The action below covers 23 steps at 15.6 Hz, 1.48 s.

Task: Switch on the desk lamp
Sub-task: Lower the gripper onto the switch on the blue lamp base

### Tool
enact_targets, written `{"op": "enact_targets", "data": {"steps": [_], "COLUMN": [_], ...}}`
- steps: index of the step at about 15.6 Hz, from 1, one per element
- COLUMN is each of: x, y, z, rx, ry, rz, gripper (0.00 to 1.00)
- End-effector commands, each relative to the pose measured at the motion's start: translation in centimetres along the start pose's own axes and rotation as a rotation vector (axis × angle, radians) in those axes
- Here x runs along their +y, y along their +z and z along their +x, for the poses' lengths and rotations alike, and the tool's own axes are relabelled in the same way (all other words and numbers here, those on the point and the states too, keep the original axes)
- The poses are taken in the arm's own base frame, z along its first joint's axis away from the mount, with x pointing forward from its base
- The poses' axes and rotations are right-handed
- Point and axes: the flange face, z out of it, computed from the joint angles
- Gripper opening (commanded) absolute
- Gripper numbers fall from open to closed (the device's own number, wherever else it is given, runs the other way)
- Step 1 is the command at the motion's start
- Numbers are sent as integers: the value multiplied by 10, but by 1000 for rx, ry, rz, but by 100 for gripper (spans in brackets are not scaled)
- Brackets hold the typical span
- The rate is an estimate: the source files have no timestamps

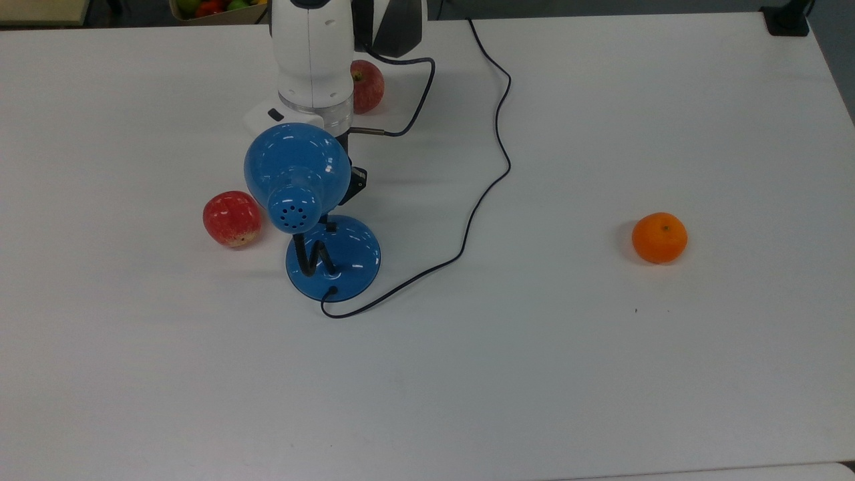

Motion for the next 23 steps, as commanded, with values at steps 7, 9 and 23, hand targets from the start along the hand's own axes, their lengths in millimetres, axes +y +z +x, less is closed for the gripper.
{"op": "enact_targets", "data": {"steps": [7,9,23], "x": [-5,-5,-9], "y": [10,12,21], "z": [5,6,6], "rx": [36,43,66], "ry": [11,8,-6], "rz": [5,4,3], "gripper": [0,0,0]}}
